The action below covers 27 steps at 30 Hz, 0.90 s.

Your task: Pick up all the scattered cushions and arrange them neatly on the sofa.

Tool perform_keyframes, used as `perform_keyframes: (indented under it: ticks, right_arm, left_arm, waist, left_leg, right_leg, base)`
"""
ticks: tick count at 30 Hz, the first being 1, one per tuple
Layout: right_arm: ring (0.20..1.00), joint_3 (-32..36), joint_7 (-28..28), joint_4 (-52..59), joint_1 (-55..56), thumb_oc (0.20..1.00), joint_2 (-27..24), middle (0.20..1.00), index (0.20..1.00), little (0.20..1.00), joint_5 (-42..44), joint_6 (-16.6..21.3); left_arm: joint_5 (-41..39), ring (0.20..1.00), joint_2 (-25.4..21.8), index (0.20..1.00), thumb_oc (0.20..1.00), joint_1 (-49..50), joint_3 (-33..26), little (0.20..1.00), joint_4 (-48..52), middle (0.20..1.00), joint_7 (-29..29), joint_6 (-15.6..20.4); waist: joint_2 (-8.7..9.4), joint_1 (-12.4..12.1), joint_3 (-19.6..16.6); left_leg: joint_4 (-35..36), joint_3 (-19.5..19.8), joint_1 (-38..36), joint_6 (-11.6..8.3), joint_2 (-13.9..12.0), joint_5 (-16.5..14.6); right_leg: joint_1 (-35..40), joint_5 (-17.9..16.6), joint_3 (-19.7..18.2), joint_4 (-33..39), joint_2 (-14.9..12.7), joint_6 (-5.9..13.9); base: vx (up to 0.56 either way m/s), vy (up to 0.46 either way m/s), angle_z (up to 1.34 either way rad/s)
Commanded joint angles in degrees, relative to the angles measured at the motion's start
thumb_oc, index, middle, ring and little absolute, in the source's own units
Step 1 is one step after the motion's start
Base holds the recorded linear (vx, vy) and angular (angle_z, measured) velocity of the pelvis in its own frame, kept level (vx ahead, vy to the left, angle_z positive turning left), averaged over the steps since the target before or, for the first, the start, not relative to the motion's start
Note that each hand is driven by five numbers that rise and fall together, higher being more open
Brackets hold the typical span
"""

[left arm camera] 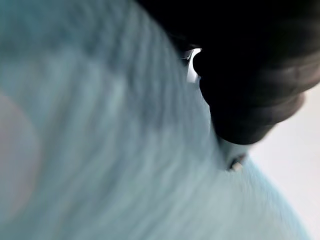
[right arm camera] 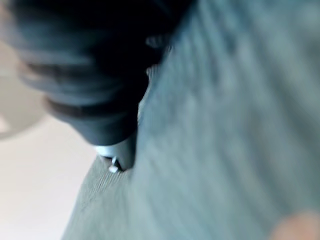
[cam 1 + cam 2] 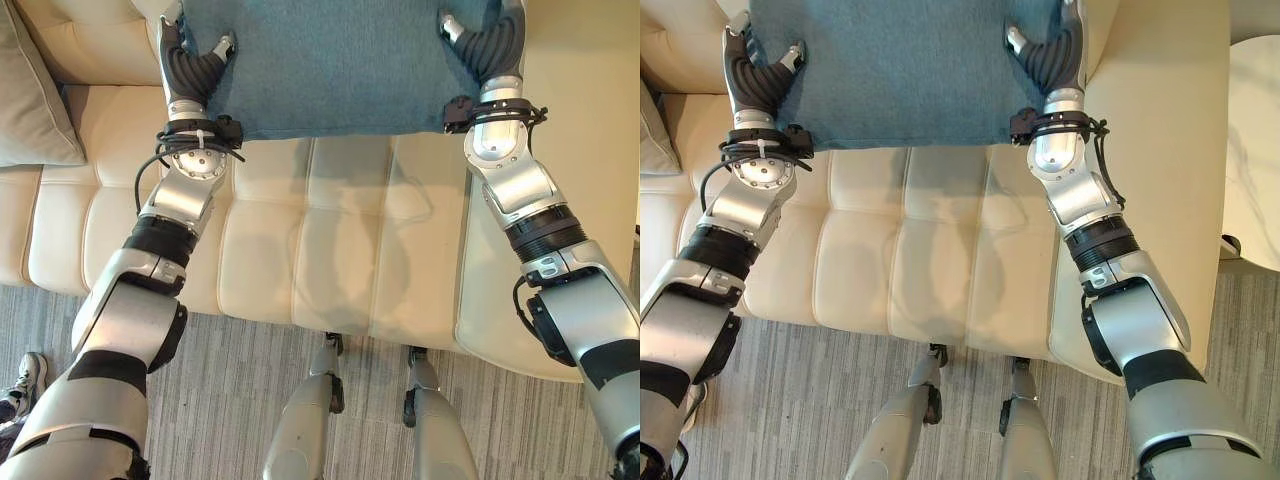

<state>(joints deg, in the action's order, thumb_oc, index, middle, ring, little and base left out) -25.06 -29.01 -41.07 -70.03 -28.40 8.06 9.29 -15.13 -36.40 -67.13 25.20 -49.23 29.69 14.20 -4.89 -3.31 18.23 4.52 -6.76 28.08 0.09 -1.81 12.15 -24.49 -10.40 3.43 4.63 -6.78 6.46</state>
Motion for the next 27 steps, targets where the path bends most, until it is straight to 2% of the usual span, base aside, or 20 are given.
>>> perform_keyframes:
  ticks: [1, 9, 17, 18, 19, 20, 23, 24, 25, 27]
  right_arm:
    - [1.000, -1.6, 4.1, 1.3, -5.7, 1.000, -1.0, 1.000, 1.000, 1.000, 2.5, 2.5]
    - [1.000, 0.8, 10.5, 4.0, 8.2, 1.000, -0.7, 1.000, 1.000, 1.000, 6.1, 1.7]
    - [1.000, 4.2, 14.0, 11.8, 16.5, 1.000, -5.7, 1.000, 1.000, 1.000, 7.0, 1.8]
    - [1.000, 6.5, 14.9, 16.5, 21.4, 1.000, -6.3, 1.000, 1.000, 1.000, 6.1, 2.0]
    - [1.000, 6.5, 14.9, 16.6, 21.4, 1.000, -6.3, 1.000, 1.000, 1.000, 6.1, 2.0]
    - [1.000, 9.4, 16.3, 22.4, 28.0, 1.000, -6.3, 1.000, 1.000, 1.000, 4.9, 2.1]
    - [1.000, 15.2, 19.3, 30.5, 41.4, 1.000, -4.7, 1.000, 1.000, 1.000, 3.3, 2.7]
    - [1.000, 16.6, 20.6, 32.8, 45.6, 1.000, -4.0, 1.000, 1.000, 1.000, 2.7, 2.9]
    - [1.000, 20.1, 23.1, 36.0, 55.1, 1.000, -3.3, 1.000, 1.000, 1.000, 1.0, 2.8]
    - [1.000, 21.5, 24.2, 36.0, 59.6, 1.000, -2.9, 1.000, 1.000, 1.000, 0.2, 2.6]
  left_arm:
    - [-0.6, 1.000, -5.3, 1.000, 1.000, -6.7, 1.1, 1.000, -1.2, 1.000, -2.6, 1.7]
    - [1.3, 1.000, -5.2, 1.000, 1.000, 8.5, -3.5, 1.000, 1.0, 1.000, -6.4, -0.4]
    - [-3.1, 1.000, -6.0, 1.000, 1.000, 19.3, -10.1, 1.000, 7.0, 1.000, -9.7, 0.8]
    - [-3.6, 1.000, -5.2, 1.000, 1.000, 24.4, -12.7, 1.000, 12.6, 1.000, -10.2, 1.4]
    - [-3.6, 1.000, -5.2, 1.000, 1.000, 24.4, -12.7, 1.000, 12.6, 1.000, -10.2, 1.4]
    - [-4.2, 1.000, -4.0, 1.000, 1.000, 30.9, -16.0, 1.000, 19.6, 1.000, -11.5, 2.4]
    - [-4.4, 1.000, -0.2, 1.000, 1.000, 43.1, -20.4, 1.000, 29.6, 1.000, -14.5, 2.6]
    - [-4.2, 1.000, 0.8, 1.000, 1.000, 46.7, -21.5, 1.000, 31.7, 1.000, -15.8, 2.5]
    - [-3.0, 1.000, 2.7, 1.000, 1.000, 55.0, -23.9, 1.000, 35.3, 1.000, -19.0, 1.5]
    - [-2.2, 1.000, 3.3, 1.000, 1.000, 58.6, -25.0, 1.000, 35.9, 1.000, -20.6, 1.0]
  waist:
    - [2.08, -0.9, 0.7]
    - [3.42, 0.5, 2.0]
    - [4.03, 1.0, 1.9]
    - [4.24, 1.1, 1.5]
    - [4.24, 1.1, 1.4]
    - [4.54, 1.2, 0.7]
    - [5.38, 1.8, -1.2]
    - [5.71, 2.1, -1.8]
    - [6.30, 2.9, -3.4]
    - [6.51, 3.3, -4.2]
  left_leg:
    - [0.4, 1.2, -0.6, -5.20, 1.9, -4.3]
    - [0.5, 1.1, -1.2, -5.52, 1.3, -4.2]
    - [0.5, 0.6, -3.7, -5.92, 0.8, -4.5]
    - [0.5, 0.6, -5.1, -5.85, 0.7, -4.9]
    - [0.5, 0.6, -5.0, -5.85, 0.7, -4.9]
    - [0.5, 0.4, -6.8, -5.64, 0.6, -5.5]
    - [0.5, 0.1, -9.9, -5.22, 0.4, -6.6]
    - [0.5, 0.0, -11.2, -5.03, 0.3, -7.2]
    - [0.5, -0.3, -13.7, -4.54, 0.3, -8.0]
    - [0.5, -0.5, -14.9, -4.32, 0.4, -8.4]
  right_leg:
    - [-3.1, 2.9, 0.5, -2.5, -2.0, 3.90]
    - [-2.7, 3.3, 0.4, -2.4, -1.5, 3.46]
    - [-0.1, 3.3, 0.8, -2.1, -1.3, 3.21]
    - [1.2, 3.5, 1.1, -2.0, -1.3, 3.17]
    - [1.2, 3.5, 1.1, -2.0, -1.3, 3.17]
    - [3.0, 3.8, 1.3, -1.7, -1.3, 3.06]
    - [6.2, 4.6, 1.6, -1.6, -1.5, 2.96]
    - [7.5, 5.0, 1.8, -1.6, -1.5, 2.98]
    - [10.0, 5.6, 2.0, -1.6, -1.5, 3.05]
    - [11.1, 5.9, 2.1, -1.6, -1.4, 3.06]
  base:
    - [-0.04, -0.051, 0.01]
    - [-0.04, -0.015, 0.03]
    - [-0.04, -0.002, -0.03]
    - [0.00, 0.000, 0.00]
    - [0.00, 0.000, 0.00]
    - [0.05, -0.014, -0.03]
    - [0.08, -0.010, 0.00]
    - [0.16, 0.012, -0.02]
    - [0.11, 0.011, -0.01]
    - [0.07, 0.039, 0.00]
